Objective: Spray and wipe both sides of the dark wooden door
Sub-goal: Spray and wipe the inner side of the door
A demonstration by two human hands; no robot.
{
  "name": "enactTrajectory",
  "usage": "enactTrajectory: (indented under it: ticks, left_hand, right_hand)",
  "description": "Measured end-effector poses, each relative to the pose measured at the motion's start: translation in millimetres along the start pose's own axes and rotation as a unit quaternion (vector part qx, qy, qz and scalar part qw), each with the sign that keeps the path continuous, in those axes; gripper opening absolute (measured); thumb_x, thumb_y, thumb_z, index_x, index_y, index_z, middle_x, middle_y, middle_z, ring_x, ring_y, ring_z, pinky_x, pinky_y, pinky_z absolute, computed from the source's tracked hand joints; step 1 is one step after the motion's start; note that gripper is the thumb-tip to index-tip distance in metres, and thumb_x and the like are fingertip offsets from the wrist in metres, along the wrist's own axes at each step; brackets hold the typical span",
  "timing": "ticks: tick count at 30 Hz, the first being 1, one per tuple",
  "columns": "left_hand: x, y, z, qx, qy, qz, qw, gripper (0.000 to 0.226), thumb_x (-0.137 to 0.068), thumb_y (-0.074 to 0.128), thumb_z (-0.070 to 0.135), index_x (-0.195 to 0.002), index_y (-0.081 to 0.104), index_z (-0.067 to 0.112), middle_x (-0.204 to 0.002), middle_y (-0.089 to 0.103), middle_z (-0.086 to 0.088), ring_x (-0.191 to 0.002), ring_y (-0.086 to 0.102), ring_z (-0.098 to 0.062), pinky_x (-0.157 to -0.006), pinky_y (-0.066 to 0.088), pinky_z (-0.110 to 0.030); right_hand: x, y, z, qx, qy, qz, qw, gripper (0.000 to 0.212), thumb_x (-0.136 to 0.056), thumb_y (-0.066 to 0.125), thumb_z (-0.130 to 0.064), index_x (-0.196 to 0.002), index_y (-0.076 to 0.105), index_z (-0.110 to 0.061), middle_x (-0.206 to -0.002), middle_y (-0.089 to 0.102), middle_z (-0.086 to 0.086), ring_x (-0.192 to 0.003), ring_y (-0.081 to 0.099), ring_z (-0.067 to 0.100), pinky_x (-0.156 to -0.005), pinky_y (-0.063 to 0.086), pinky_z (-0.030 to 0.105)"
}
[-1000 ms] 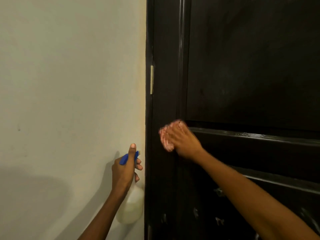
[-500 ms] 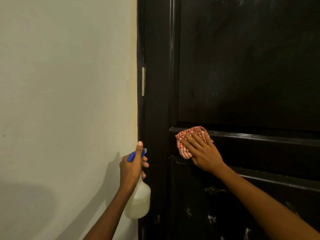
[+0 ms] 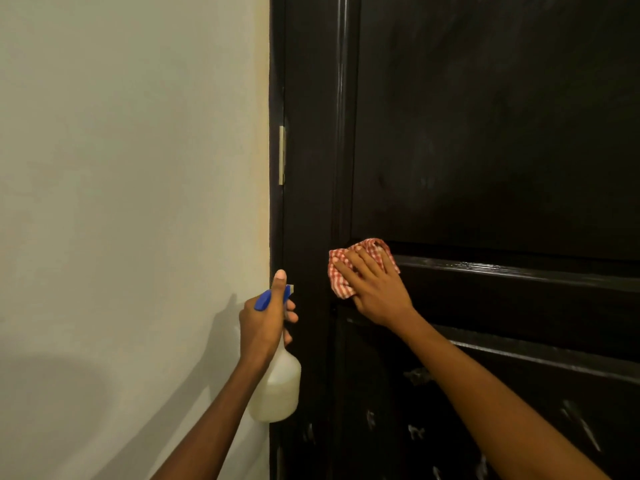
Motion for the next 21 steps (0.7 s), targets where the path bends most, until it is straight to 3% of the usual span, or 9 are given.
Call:
enactTrajectory:
  ticks: [5,10,14,18,21]
  left_hand:
    - [10.6,10.4,-0.8,0.019,-0.017,-0.023,0.999,0.063,-0.083,0.051,0.065,-0.084,0.070,0.005,-0.069,0.067,-0.012,-0.040,0.058,-0.010,-0.037,0.047,-0.020]
    - [19.8,3.9,-11.9,0.026,-0.035,-0.024,0.999,0.058,-0.088,0.053,0.060,-0.085,0.071,0.006,-0.069,0.067,-0.012,-0.041,0.059,-0.011,-0.037,0.047,-0.021]
    - [27.2,-12.1,-26.0,-0.008,-0.021,-0.004,1.000,0.066,-0.083,0.048,0.070,-0.082,0.071,0.008,-0.070,0.070,-0.014,-0.043,0.058,-0.016,-0.041,0.049,-0.024]
    - [29.9,-23.8,-46.7,-0.012,-0.030,0.013,0.999,0.063,-0.089,0.047,0.065,-0.083,0.072,0.008,-0.071,0.071,-0.015,-0.047,0.061,-0.022,-0.042,0.051,-0.026]
    - [31.0,-29.0,-61.5,-0.010,-0.058,0.008,0.998,0.060,-0.093,0.047,0.060,-0.081,0.071,0.008,-0.064,0.070,-0.008,-0.044,0.061,-0.021,-0.041,0.051,-0.027]
  right_hand:
    - [73.3,-11.3,49.6,0.002,0.124,0.050,0.991,0.080,-0.080,0.060,-0.034,-0.155,0.034,-0.030,-0.161,0.032,0.005,-0.151,0.024,0.027,-0.120,0.009,0.058]
    - [73.5,-4.4,29.6,-0.030,0.225,0.067,0.972,0.073,-0.088,0.047,-0.037,-0.158,0.028,-0.025,-0.165,0.020,0.011,-0.154,0.010,0.033,-0.119,-0.002,0.063]
    - [38.3,20.9,-26.2,-0.071,0.143,0.021,0.987,0.084,-0.080,0.063,-0.029,-0.157,0.030,-0.024,-0.165,0.020,0.010,-0.154,0.004,0.029,-0.118,0.006,0.061]
    - [21.4,57.5,-85.6,-0.069,0.024,-0.054,0.996,0.090,-0.085,0.061,-0.025,-0.161,0.012,-0.022,-0.167,-0.001,0.009,-0.153,-0.015,0.027,-0.121,-0.010,0.057]
    - [45.4,82.7,-106.1,-0.053,-0.031,-0.109,0.992,0.089,-0.089,0.057,-0.026,-0.161,0.005,-0.022,-0.167,-0.008,0.008,-0.153,-0.013,0.027,-0.118,-0.015,0.052]
Point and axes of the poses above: each hand's wrist, its own x-axis away from the middle knuckle, its own y-axis out of the palm, z = x × y, the point moved 5 cm from there along -x, towards the middle knuckle
